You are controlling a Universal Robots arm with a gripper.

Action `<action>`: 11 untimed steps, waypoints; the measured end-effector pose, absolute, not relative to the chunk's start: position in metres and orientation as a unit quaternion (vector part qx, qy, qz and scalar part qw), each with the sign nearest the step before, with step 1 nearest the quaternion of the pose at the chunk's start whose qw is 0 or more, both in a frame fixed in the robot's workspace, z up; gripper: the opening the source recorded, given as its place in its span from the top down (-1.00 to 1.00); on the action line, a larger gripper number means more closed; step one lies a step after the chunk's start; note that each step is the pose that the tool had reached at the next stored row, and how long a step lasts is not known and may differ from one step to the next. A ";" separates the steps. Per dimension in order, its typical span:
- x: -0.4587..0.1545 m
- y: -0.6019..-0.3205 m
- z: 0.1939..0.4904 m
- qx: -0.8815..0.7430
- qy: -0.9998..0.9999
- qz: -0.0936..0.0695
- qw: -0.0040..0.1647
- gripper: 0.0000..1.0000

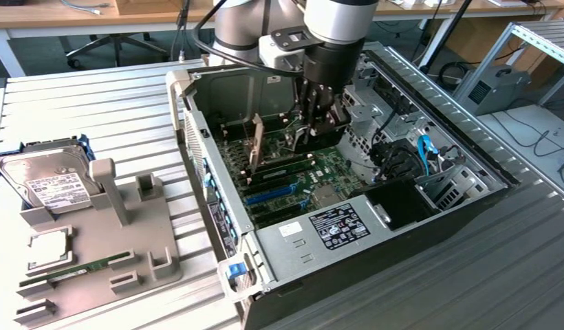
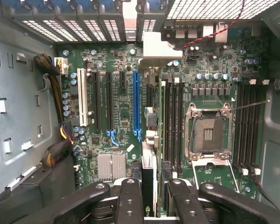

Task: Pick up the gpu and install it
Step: 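Insert the gpu into the slot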

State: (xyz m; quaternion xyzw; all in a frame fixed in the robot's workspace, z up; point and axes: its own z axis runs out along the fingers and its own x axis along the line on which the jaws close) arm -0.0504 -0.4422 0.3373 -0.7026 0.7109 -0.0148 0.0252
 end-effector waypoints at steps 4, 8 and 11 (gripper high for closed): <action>-0.050 -0.444 0.337 -0.703 0.711 -0.015 0.025 0.47; -0.050 -0.446 0.337 -0.703 0.711 -0.015 0.025 0.47; -0.050 -0.447 0.337 -0.703 0.711 -0.015 0.025 0.47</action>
